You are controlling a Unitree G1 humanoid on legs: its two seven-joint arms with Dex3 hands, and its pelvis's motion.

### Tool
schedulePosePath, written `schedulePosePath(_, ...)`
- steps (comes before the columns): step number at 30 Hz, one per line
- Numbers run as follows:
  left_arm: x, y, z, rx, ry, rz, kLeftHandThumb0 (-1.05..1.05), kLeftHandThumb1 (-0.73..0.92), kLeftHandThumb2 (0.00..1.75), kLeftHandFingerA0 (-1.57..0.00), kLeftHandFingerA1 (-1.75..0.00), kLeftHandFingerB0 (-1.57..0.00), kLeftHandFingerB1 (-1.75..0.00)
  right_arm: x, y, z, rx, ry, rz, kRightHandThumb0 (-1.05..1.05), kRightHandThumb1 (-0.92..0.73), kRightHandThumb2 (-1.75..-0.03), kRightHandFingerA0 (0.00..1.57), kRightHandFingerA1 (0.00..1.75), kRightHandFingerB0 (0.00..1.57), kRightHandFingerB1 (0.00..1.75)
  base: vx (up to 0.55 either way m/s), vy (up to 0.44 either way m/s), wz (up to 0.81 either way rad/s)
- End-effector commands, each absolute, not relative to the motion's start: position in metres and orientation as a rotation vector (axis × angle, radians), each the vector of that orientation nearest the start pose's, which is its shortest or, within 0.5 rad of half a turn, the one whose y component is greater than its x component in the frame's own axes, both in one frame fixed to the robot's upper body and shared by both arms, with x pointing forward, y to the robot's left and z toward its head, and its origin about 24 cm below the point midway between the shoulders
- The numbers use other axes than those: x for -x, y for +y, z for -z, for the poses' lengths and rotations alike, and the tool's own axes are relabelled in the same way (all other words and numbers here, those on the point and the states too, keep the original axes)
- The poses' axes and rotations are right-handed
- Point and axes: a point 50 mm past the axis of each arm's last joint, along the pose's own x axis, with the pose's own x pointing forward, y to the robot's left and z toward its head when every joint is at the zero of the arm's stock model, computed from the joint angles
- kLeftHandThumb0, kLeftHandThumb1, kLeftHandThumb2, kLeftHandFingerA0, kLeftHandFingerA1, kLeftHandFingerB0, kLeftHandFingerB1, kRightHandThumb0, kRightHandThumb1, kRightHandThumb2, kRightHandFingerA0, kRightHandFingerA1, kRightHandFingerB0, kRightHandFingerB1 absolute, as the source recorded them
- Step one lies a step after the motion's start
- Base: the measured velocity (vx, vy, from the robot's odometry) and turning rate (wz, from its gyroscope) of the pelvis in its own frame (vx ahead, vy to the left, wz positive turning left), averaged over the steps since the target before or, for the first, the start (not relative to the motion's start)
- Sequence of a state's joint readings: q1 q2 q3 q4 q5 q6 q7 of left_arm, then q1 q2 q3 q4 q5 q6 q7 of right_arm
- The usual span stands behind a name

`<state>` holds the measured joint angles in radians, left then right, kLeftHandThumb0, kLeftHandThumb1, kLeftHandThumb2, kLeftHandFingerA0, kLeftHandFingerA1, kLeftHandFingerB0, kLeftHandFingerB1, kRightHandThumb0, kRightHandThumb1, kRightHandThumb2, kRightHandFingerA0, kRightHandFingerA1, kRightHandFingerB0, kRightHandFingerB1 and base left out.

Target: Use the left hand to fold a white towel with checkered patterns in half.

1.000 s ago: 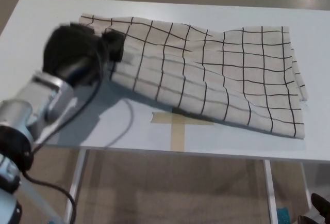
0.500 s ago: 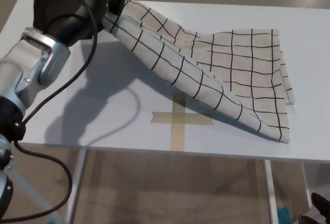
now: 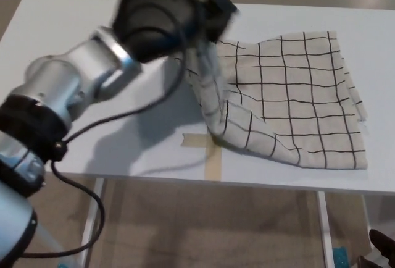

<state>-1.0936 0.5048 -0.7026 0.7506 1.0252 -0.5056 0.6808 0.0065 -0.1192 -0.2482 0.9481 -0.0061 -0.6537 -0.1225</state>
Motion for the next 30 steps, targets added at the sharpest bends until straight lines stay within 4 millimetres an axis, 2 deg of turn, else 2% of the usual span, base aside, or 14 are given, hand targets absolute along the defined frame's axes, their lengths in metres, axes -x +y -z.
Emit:
schedulePosePath(1, -0.341, 0.037, -0.185, -1.494, -1.494, 0.541, -0.28, 0.39, 0.8, -1.25, -1.39, -0.98, -1.18, -0.179, -0.238, 0.084, 0.081, 0.267, 0.403, -0.57, -0.71, -0.62, 0.55, 0.65, 0.57, 0.42, 0.0, 0.0, 0.0)
schedulePosePath(5, -0.329, 0.02, -0.173, -1.479, -1.542, 0.686, -0.32, 0.39, 0.78, -1.24, -1.43, -0.95, -1.22, -0.18, -0.237, 0.082, 0.08, 0.257, 0.407, -0.57, -0.7, -0.62, 0.57, 0.67, 0.58, 0.42, 0.0, 0.0, 0.0)
schedulePosePath(6, -0.327, 0.016, -0.171, -1.475, -1.551, 0.711, -0.32, 0.54, 0.57, -0.89, -1.75, -0.9, -1.3, -0.18, -0.237, 0.082, 0.079, 0.254, 0.407, -0.57, -0.7, -0.62, 0.57, 0.67, 0.59, 0.42, 0.0, 0.0, 0.0)
schedulePosePath(7, -0.321, 0.009, -0.166, -1.464, -1.578, 0.766, -0.34, 0.53, 0.56, -0.88, -1.75, -1.03, -0.93, -0.181, -0.236, 0.082, 0.07, 0.251, 0.406, -0.56, -0.7, -0.62, 0.58, 0.67, 0.6, 0.43, 0.0, 0.0, 0.0)
schedulePosePath(13, -0.302, -0.025, -0.164, -1.428, -1.663, 0.882, -0.34, 0.54, 0.56, -0.86, -1.75, -0.93, -1.26, -0.181, -0.236, 0.081, 0.05, 0.242, 0.414, -0.57, -0.68, -0.61, 0.6, 0.66, 0.66, 0.47, 0.0, 0.0, 0.0)
schedulePosePath(17, -0.3, -0.033, -0.167, -1.414, -1.68, 0.891, -0.33, 0.53, 0.57, -0.9, -1.7, -1.03, -0.97, -0.183, -0.236, 0.08, 0.05, 0.237, 0.409, -0.58, -0.68, -0.61, 0.61, 0.67, 0.67, 0.48, 0.0, 0.0, 0.0)
schedulePosePath(18, -0.296, -0.043, -0.169, -1.396, -1.701, 0.896, -0.41, 0.49, 0.59, -0.91, -1.65, -0.92, -1.33, -0.183, -0.236, 0.079, 0.05, 0.232, 0.402, -0.59, -0.68, -0.61, 0.61, 0.67, 0.67, 0.48, 0.0, 0.0, 0.0)
schedulePosePath(19, -0.294, -0.047, -0.171, -1.391, -1.711, 0.896, -0.38, 0.38, 0.77, -1.21, -1.44, -0.96, -1.26, -0.184, -0.237, 0.079, 0.049, 0.229, 0.401, -0.59, -0.68, -0.61, 0.61, 0.66, 0.68, 0.48, 0.0, 0.0, 0.0)
schedulePosePath(24, -0.283, -0.067, -0.173, -1.353, -1.747, 0.905, -0.4, 0.38, 0.76, -1.22, -1.46, -0.95, -1.28, -0.185, -0.238, 0.077, 0.042, 0.221, 0.4, -0.59, -0.68, -0.61, 0.61, 0.62, 0.68, 0.48, 0.0, 0.0, 0.0)
schedulePosePath(25, -0.281, -0.072, -0.172, -1.34, -1.749, 0.909, -0.41, 0.52, 0.57, -0.88, -1.71, -0.89, -1.41, -0.185, -0.238, 0.076, 0.044, 0.222, 0.397, -0.58, -0.68, -0.61, 0.61, 0.61, 0.68, 0.48, 0.0, 0.0, 0.0)
schedulePosePath(27, -0.279, -0.076, -0.172, -1.319, -1.738, 0.914, -0.33, 0.41, 0.85, -1.22, -1.36, -1.0, -1.05, -0.186, -0.237, 0.076, 0.046, 0.221, 0.392, -0.58, -0.68, -0.61, 0.61, 0.6, 0.68, 0.48, 0.0, 0.0, 0.0)
schedulePosePath(28, -0.279, -0.082, -0.171, -1.352, -1.68, 0.922, -0.47, 0.58, 0.57, -0.6, -0.84, -0.61, -0.52, -0.187, -0.238, 0.076, 0.057, 0.226, 0.385, -0.58, -0.68, -0.61, 0.62, 0.58, 0.69, 0.49, 0.0, 0.0, 0.0)
schedulePosePath(29, -0.282, -0.085, -0.17, -1.432, -1.583, 0.934, -0.68, 0.48, 0.82, -0.06, -0.37, -0.17, -0.43, -0.188, -0.238, 0.076, 0.067, 0.23, 0.384, -0.58, -0.68, -0.61, 0.62, 0.59, 0.69, 0.49, 0.0, 0.0, 0.0)
schedulePosePath(30, -0.284, -0.088, -0.171, -1.494, -1.474, 0.941, -0.89, 0.56, 0.86, 0.0, 0.0, 0.0, -0.05, -0.189, -0.238, 0.075, 0.063, 0.232, 0.385, -0.56, -0.67, -0.61, 0.62, 0.58, 0.7, 0.49, 0.0, 0.0, 0.0)
